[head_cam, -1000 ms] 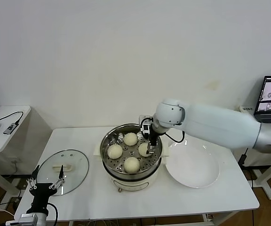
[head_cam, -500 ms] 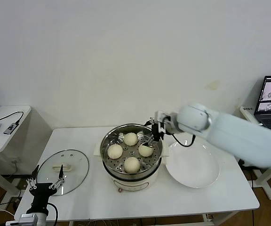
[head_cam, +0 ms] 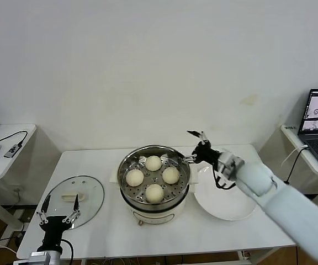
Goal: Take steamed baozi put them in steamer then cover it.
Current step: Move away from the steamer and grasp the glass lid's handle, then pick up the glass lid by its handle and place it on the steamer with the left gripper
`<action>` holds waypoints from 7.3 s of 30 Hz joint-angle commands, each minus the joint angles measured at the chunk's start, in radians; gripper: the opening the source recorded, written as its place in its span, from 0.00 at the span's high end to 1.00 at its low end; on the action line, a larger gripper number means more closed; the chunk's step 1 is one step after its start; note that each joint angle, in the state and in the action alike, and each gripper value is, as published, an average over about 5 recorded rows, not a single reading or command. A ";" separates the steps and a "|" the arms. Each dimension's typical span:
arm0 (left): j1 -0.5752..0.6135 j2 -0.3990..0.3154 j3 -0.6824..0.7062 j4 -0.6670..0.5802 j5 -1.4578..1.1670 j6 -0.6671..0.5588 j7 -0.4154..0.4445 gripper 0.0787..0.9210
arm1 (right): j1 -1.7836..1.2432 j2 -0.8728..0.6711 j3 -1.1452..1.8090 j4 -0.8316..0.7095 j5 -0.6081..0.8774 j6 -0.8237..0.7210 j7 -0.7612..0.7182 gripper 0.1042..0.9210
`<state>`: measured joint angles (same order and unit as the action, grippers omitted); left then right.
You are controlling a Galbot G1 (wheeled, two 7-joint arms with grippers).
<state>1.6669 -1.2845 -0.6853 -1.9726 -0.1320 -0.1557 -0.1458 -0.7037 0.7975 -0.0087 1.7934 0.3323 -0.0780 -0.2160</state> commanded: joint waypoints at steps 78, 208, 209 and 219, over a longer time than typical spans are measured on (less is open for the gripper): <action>-0.537 0.225 0.085 0.728 1.336 -0.037 -0.008 0.12 | -0.881 0.642 1.003 0.129 -0.114 -0.018 0.052 0.12; -0.727 -0.164 0.763 0.174 1.687 0.810 0.511 0.92 | -0.881 0.732 0.813 0.111 -0.513 0.035 0.100 0.12; -0.727 -0.164 0.763 0.177 1.690 0.809 0.511 0.92 | -0.881 0.732 0.813 0.110 -0.513 0.036 0.100 0.12; -0.727 -0.166 0.757 0.187 1.696 0.804 0.509 0.92 | -0.879 0.729 0.811 0.105 -0.515 0.037 0.097 0.12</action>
<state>0.9383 -1.4412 0.0678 -1.7967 1.5502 0.6486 0.3630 -1.5837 1.5269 0.8040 1.8992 -0.1812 -0.0422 -0.1189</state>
